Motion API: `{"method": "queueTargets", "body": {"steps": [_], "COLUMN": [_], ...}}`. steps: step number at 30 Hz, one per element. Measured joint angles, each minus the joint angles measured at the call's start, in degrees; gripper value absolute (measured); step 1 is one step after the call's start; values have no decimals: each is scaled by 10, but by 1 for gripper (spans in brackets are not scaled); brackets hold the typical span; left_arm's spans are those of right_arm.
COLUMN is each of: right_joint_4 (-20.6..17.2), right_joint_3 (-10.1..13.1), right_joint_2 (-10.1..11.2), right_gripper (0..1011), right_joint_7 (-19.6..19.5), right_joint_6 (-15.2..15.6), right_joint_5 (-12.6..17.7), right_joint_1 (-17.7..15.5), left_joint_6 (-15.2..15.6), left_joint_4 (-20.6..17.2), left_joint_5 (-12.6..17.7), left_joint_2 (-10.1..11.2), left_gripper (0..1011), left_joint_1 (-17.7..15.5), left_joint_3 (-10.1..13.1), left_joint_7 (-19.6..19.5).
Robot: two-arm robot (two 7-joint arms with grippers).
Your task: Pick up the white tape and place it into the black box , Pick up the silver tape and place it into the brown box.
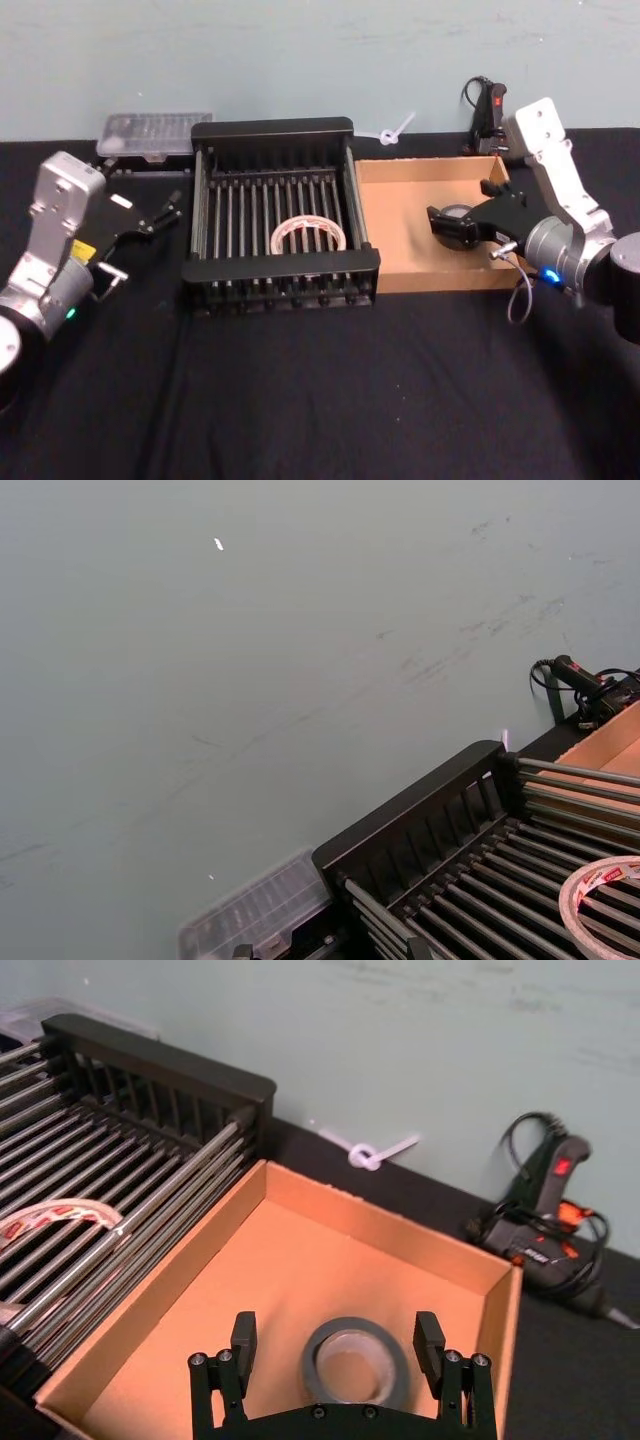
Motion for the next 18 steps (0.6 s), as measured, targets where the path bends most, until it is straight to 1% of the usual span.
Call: {"method": "queueTargets", "body": {"steps": [1,2,3,4,5,7,9,11,12,15,16,18], "right_joint_4": [-3,-10,-10,-18,-21,-27,-36,-37,-37,-35,-33,-31], "right_joint_3": [2,5,5,10,11,15,21,24,25,28,30,32], "right_joint_2": [-1,-3,-3,-6,-7,-10,-17,-21,-24,-27,-30,-32], "right_gripper": [1003,1002,1003,1002,1002,1002,1002,1002,1002,1002,1002,1002], "right_joint_7": [-4,-15,-15,-32,-38,-57,-91,-106,-119,-134,-142,-149], "right_joint_6": [-4,-18,-18,-38,-46,-72,-123,-149,-171,-198,-214,-228], "right_joint_5": [-3,-10,-10,-20,-25,-37,-61,-72,-82,-94,-101,-107], "right_joint_1": [-3,-10,-10,-19,-22,-32,-51,-61,-70,-81,-90,-98], "left_joint_6": [0,0,0,0,0,0,0,0,0,0,0,0], "left_joint_4": [0,0,0,0,0,0,0,0,0,0,0,0], "left_joint_5": [0,0,0,0,0,0,0,0,0,0,0,0], "left_joint_2": [0,0,0,0,0,0,0,0,0,0,0,0], "left_gripper": [1001,1001,1001,1001,1001,1001,1001,1001,1001,1001,1002,1001], "left_joint_1": [0,0,0,0,0,0,0,0,0,0,0,0], "left_joint_3": [0,0,0,0,0,0,0,0,0,0,0,0], "left_joint_7": [0,0,0,0,0,0,0,0,0,0,0,0]}}
